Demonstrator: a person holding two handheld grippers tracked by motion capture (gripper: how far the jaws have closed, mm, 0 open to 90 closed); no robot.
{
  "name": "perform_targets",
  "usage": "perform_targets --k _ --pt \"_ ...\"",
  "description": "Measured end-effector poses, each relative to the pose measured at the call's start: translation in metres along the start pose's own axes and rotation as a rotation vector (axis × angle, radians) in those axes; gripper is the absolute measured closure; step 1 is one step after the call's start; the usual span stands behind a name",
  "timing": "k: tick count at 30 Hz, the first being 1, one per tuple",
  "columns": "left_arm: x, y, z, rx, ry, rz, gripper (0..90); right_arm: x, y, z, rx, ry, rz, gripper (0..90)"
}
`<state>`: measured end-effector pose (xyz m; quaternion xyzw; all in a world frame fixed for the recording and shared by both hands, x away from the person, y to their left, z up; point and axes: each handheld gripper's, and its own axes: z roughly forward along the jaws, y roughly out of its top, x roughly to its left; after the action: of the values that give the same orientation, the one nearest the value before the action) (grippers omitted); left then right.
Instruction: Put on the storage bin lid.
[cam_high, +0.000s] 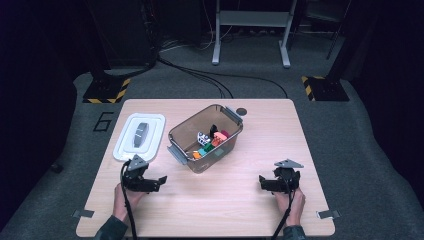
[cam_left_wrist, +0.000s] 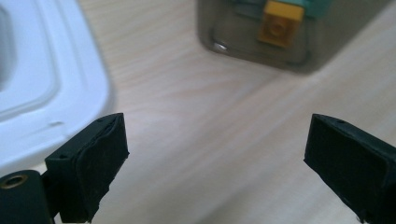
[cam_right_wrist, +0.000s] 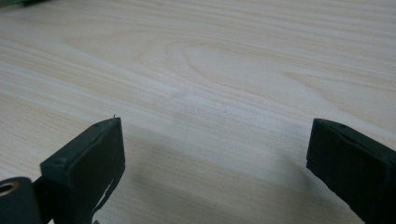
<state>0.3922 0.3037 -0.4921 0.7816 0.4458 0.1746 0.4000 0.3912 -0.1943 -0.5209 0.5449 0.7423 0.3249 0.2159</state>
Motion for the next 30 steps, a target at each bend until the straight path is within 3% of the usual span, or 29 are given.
perform_targets --k 2,7,8,9,10,11,14,16,20,25,28,29,30 --pt "0.006 0.002 0.0 -0.007 0.009 -0.013 6.1 -0.001 0.0 0.001 0.008 0.001 -0.002 2.7" --pt "0.039 0.013 0.004 -0.006 0.059 -0.058 6.2 -0.003 -0.005 0.005 0.006 -0.012 -0.028 0.8" --pt "0.051 0.017 0.007 -0.007 0.074 -0.084 6.6 -0.004 -0.006 0.005 -0.001 -0.009 -0.033 0.8" --pt "0.051 0.017 0.007 -0.007 0.074 -0.084 6.7 -0.004 -0.006 0.005 -0.001 -0.009 -0.033 0.8" --pt "0.062 0.021 0.01 0.003 0.094 -0.088 7.0 -0.003 -0.006 0.006 0.001 -0.012 -0.027 0.0" --pt "0.062 0.021 0.01 0.003 0.094 -0.088 7.3 -0.003 -0.006 0.006 0.001 -0.012 -0.027 0.0" --pt "0.084 0.029 0.018 -0.009 0.111 -0.126 7.8 -0.003 -0.006 0.006 0.0 -0.015 -0.027 0.0" --pt "0.09 0.032 0.019 -0.005 0.117 -0.13 8.4 -0.003 -0.005 0.006 0.0 -0.015 -0.025 0.0" --pt "0.115 0.048 0.03 0.016 0.162 -0.157 9.8 -0.004 -0.005 0.006 0.0 -0.013 -0.029 0.2" --pt "0.127 0.06 0.036 0.02 0.188 -0.166 15.3 -0.004 -0.005 0.006 -0.003 -0.017 -0.018 0.5" --pt "0.133 0.068 0.048 0.081 0.202 -0.137 16.7 -0.004 -0.005 0.007 -0.004 -0.019 -0.019 0.7" --pt "0.133 0.068 0.048 0.081 0.202 -0.137 18.8 -0.004 -0.005 0.007 -0.004 -0.019 -0.019 0.7" --pt "0.131 0.069 0.055 0.069 0.234 -0.132 21.8 -0.004 -0.005 0.006 -0.004 -0.019 -0.018 0.9"
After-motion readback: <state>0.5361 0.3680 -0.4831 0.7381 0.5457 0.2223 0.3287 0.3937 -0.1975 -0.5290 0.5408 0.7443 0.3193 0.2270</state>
